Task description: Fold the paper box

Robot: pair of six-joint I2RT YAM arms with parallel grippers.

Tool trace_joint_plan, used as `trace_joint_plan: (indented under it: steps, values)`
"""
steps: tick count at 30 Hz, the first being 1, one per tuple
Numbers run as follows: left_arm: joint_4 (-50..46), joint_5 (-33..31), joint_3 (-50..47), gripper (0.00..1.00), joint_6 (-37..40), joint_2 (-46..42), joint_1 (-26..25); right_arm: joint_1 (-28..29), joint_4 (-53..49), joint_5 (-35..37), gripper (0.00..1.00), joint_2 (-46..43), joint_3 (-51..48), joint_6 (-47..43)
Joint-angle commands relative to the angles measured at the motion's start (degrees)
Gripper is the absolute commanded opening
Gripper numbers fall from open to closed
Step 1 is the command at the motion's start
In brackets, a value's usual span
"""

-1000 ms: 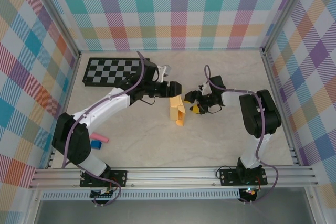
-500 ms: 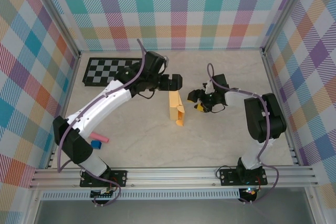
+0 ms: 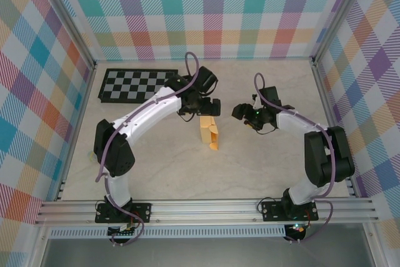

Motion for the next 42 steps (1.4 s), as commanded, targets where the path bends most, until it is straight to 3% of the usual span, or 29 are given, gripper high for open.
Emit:
trace_joint_plan:
  steps: [1,8,16,23,25,27,34,40,42]
  values:
    - [-3.36,-1.27,1.24,1.00,-2.33,2.33,-1.52,-0.33,-1.49,2.17,0.73,-1.18,-0.88,-1.12]
    - [-4.67,-3.66,2.53,0.99,-5.94,6.51,-1.61,-0.33,-0.12,1.22,0.73,-0.84,-1.93,-0.95]
    - [-5.64,-4.04,2.92,0.76,-12.01,7.90,-1.49,-0.38,0.69,-1.12,0.73,-1.65,-2.97,-2.60]
    - [-5.28,-2.64,-0.57,0.53,-18.69,4.63,-0.01,0.39,1.95,-1.85,0.72,-5.96,-4.49,-8.88]
    - [-4.83,-2.32,-1.98,0.50,-19.56,3.09,0.72,1.39,2.39,-1.09,0.72,-7.42,-4.75,-11.19]
    - [-4.45,-1.01,-2.93,0.45,-19.75,1.66,1.71,3.24,2.70,0.37,0.72,-8.57,-4.81,-14.10]
    - [-1.15,8.40,-9.04,0.45,-23.58,-3.64,5.61,8.72,1.13,1.53,0.72,-11.53,-3.17,-25.22]
    - [4.39,17.80,-16.35,0.46,-30.18,-9.58,10.40,12.24,6.53,-0.60,0.73,-21.06,-9.34,-44.99]
    - [5.92,21.27,-18.86,0.46,-32.84,-11.22,12.68,12.24,4.16,-2.18,0.75,-24.63,-9.82,-49.88]
